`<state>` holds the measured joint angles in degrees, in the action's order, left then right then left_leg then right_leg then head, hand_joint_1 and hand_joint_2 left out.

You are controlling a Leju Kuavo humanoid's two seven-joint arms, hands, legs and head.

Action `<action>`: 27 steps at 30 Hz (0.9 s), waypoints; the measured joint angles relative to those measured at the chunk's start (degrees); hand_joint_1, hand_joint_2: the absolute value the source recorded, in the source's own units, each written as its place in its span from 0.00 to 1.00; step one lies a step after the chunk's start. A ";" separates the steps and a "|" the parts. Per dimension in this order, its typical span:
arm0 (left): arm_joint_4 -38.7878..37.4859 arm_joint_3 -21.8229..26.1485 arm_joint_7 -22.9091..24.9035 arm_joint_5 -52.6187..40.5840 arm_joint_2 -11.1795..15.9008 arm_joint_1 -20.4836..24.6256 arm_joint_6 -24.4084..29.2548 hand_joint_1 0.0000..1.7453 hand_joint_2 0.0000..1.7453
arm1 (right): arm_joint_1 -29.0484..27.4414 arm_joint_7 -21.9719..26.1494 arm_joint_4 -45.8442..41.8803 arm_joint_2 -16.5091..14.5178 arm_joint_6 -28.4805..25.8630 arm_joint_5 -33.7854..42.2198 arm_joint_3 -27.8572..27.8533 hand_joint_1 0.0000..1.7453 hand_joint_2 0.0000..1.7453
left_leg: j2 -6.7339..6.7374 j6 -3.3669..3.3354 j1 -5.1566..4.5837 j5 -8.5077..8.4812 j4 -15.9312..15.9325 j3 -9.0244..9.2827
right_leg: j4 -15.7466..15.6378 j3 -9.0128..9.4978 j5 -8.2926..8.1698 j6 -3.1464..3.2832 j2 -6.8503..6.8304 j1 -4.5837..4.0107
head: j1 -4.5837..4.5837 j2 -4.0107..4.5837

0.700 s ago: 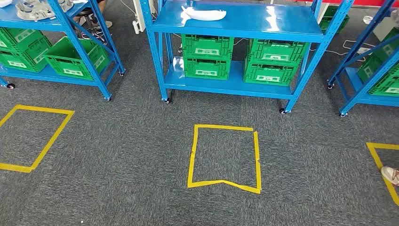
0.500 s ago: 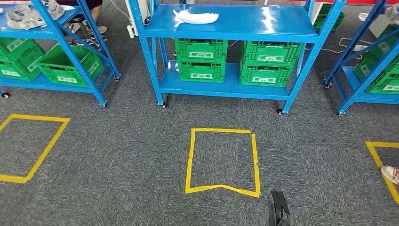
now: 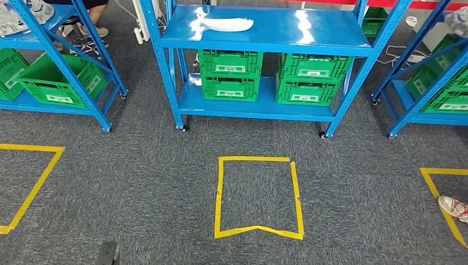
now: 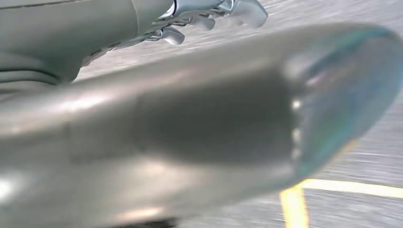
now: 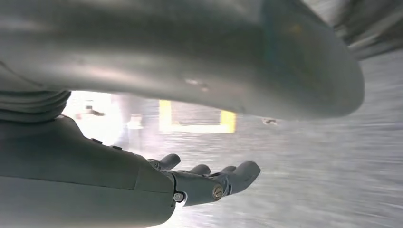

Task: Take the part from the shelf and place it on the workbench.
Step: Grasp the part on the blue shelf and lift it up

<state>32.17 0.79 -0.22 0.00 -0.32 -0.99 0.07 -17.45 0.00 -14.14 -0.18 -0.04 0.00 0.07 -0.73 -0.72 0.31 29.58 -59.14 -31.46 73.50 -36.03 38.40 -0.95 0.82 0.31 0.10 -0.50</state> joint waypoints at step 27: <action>-7.13 -0.02 0.10 0.01 -0.15 -5.23 0.00 0.00 0.00 | 4.81 0.00 -7.29 0.19 0.02 0.00 0.02 0.00 0.00 | 0.54 -0.05 0.02 1.54 -0.76 0.51 | -9.27 1.45 -8.47 0.09 0.68 -0.13 | -0.29 0.00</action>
<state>25.04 0.77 -0.12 0.01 -0.46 -6.22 0.07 -12.64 0.00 -21.43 0.01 -0.02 0.00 0.08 -0.19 -0.77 0.33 31.11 -59.90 -30.94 64.23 -34.59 29.93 -0.86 1.49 0.18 -0.19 -0.50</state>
